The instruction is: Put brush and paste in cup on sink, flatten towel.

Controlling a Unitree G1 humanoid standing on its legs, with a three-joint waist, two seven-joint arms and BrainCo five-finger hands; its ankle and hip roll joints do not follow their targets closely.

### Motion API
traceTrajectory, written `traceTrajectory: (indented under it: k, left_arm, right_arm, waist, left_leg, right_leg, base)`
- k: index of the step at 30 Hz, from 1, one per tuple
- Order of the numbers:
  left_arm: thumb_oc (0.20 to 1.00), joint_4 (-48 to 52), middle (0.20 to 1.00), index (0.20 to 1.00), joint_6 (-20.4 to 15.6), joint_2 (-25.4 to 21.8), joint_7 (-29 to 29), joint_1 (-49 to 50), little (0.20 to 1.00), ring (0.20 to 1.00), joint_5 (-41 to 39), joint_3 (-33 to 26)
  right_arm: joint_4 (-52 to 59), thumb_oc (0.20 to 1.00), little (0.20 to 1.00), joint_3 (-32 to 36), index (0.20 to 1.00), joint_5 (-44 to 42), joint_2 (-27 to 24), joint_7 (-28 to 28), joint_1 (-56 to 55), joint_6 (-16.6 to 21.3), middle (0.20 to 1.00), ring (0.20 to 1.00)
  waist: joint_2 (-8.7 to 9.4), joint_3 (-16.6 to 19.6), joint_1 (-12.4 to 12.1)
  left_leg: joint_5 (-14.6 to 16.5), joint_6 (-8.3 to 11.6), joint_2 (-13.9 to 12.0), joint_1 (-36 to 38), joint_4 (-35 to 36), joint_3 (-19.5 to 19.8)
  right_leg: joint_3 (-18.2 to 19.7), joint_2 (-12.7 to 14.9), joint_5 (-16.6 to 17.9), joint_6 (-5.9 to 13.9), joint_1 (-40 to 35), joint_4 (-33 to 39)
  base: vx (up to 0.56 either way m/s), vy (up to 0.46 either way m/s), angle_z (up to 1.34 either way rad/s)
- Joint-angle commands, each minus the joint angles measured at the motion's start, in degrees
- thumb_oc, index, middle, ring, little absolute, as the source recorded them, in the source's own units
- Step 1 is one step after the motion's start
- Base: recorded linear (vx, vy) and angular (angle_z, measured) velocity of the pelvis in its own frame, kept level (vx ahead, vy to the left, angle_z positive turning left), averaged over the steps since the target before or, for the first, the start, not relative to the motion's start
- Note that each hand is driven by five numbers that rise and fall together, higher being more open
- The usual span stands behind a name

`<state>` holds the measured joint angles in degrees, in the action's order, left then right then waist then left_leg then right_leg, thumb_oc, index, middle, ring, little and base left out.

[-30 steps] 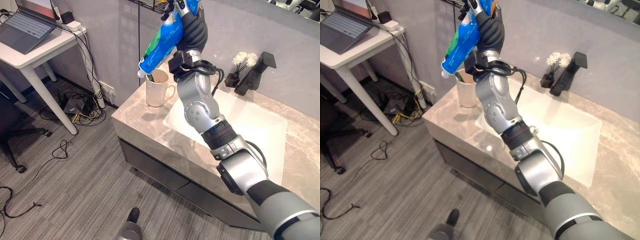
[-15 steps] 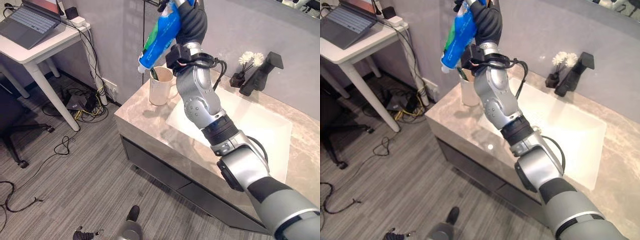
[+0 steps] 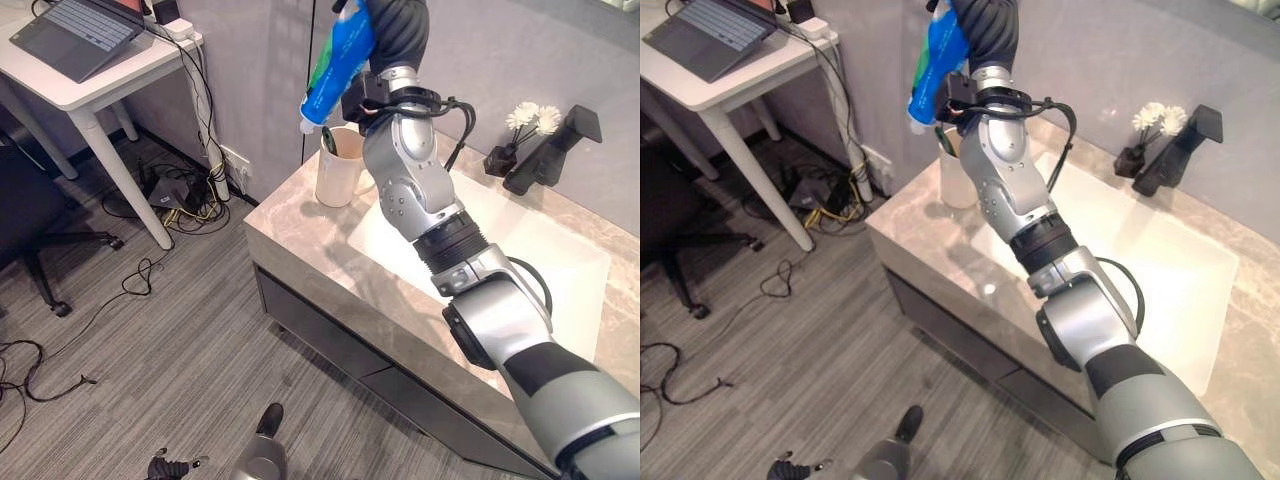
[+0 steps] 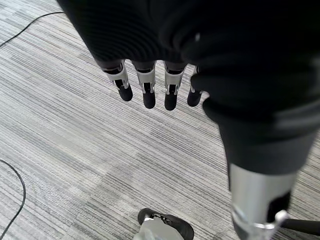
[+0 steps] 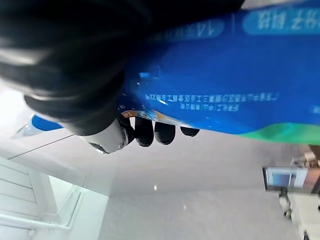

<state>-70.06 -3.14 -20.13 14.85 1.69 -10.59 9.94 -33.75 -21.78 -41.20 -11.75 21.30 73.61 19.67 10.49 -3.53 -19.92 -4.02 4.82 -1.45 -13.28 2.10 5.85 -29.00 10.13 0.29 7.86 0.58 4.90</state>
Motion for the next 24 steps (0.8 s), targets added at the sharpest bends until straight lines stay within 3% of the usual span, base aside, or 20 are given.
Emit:
traceTrajectory:
  k: [1, 3, 14, 15, 18, 19, 20, 23, 24]
  left_arm:
    - [1.000, -2.90, 1.000, 1.000, -1.63, -3.06, 1.29, -3.42, 1.000, 1.000, 1.25, 2.81]
    - [1.000, -2.72, 1.000, 1.000, -1.75, -3.11, 1.42, -3.59, 1.000, 1.000, 1.35, 3.27]
    - [1.000, -2.30, 1.000, 1.000, -2.01, -2.97, 2.19, -3.97, 1.000, 1.000, 1.51, 4.20]
    - [1.000, -2.34, 1.000, 1.000, -1.99, -2.98, 2.20, -3.94, 1.000, 1.000, 1.49, 4.13]
    - [1.000, -1.88, 1.000, 1.000, -2.10, -2.98, 2.02, -3.97, 1.000, 1.000, 1.51, 4.42]
    - [1.000, -1.71, 1.000, 1.000, -2.19, -2.99, 2.15, -4.13, 1.000, 1.000, 1.53, 4.64]
    - [1.000, -1.72, 1.000, 1.000, -2.22, -3.00, 2.17, -4.22, 1.000, 1.000, 1.49, 4.69]
    - [1.000, -1.39, 1.000, 1.000, -2.22, -2.77, 2.13, -4.22, 1.000, 1.000, 1.60, 5.00]
    - [1.000, -1.03, 1.000, 1.000, -2.29, -2.65, 2.04, -4.33, 1.000, 1.000, 1.42, 5.35]
  right_arm:
    - [-1.04, 0.200, 0.200, -1.60, 0.200, 3.07, -5.22, 0.89, 8.63, 2.26, 0.200, 0.200]
    - [-1.83, 0.200, 0.200, -1.71, 0.200, 3.29, -5.77, 1.21, 8.96, 2.27, 0.200, 0.200]
    - [-2.83, 0.200, 0.200, -2.36, 0.200, 4.29, -6.88, 2.04, 9.93, 2.58, 0.200, 0.200]
    - [-2.79, 0.200, 0.200, -2.36, 0.200, 4.27, -6.79, 2.05, 9.91, 2.56, 0.200, 0.200]
    - [-2.88, 0.200, 0.200, -3.15, 0.200, 6.52, -7.26, 2.42, 9.99, 1.74, 0.200, 0.200]
    - [-2.77, 0.200, 0.200, -3.28, 0.200, 6.61, -7.29, 2.37, 9.78, 1.76, 0.200, 0.200]
    - [-2.68, 0.200, 0.200, -3.38, 0.200, 6.70, -7.17, 2.34, 9.73, 1.73, 0.200, 0.200]
    - [-2.59, 0.200, 0.200, -3.56, 0.200, 6.79, -7.39, 2.02, 9.08, 1.66, 0.200, 0.200]
    - [-2.74, 0.200, 0.200, -3.60, 0.200, 6.52, -7.61, 1.78, 8.44, 1.51, 0.200, 0.200]
  waist:
    - [1.37, -2.05, -1.55]
    - [1.40, -1.82, -1.71]
    - [0.81, -1.53, -1.57]
    - [0.93, -1.27, -1.49]
    - [0.96, -1.49, -1.59]
    - [0.88, -1.97, -1.73]
    - [1.01, -1.82, -1.63]
    - [1.05, -2.27, -1.62]
    - [0.86, -2.91, -1.71]
  left_leg:
    - [0.31, -1.41, 1.62, 0.03, 2.90, 1.14]
    - [1.76, -0.97, 1.32, 0.40, 2.90, 1.51]
    - [0.39, -1.43, 2.36, -0.33, 2.90, 1.90]
    - [1.84, -1.07, 1.93, 0.20, 2.90, 1.98]
    - [1.76, -1.09, 2.07, -0.01, 2.90, 2.08]
    - [0.25, -1.42, 2.46, -0.80, 2.90, 2.04]
    - [1.66, -1.03, 2.04, -0.46, 2.90, 2.07]
    - [1.64, -1.05, 2.09, -0.77, 2.90, 2.26]
    - [0.08, -1.49, 2.58, -1.58, 2.90, 2.20]
  right_leg:
    - [0.77, 5.21, 9.85, 5.05, -4.50, 0.10]
    - [1.01, 4.77, 8.85, 5.54, -5.06, 0.10]
    - [-0.13, 5.52, 10.44, 5.56, -4.95, 0.10]
    - [0.44, 5.12, 9.46, 5.98, -5.41, 0.10]
    - [0.41, 5.13, 9.61, 6.16, -5.21, 0.10]
    - [-0.06, 5.51, 10.67, 5.75, -4.46, 0.10]
    - [0.57, 5.08, 9.68, 6.17, -4.76, 0.10]
    - [0.60, 5.01, 9.60, 6.12, -4.48, 0.10]
    - [0.07, 5.44, 10.74, 5.72, -3.87, 0.10]
  base:
    - [0.00, 0.000, 0.00]
    - [0.09, -0.051, 0.06]
    - [0.01, 0.006, 0.04]
    - [0.07, -0.047, 0.02]
    - [0.00, -0.005, 0.00]
    - [0.00, 0.000, 0.00]
    - [0.00, 0.000, 0.00]
    - [-0.01, -0.008, 0.04]
    - [-0.02, -0.006, 0.03]
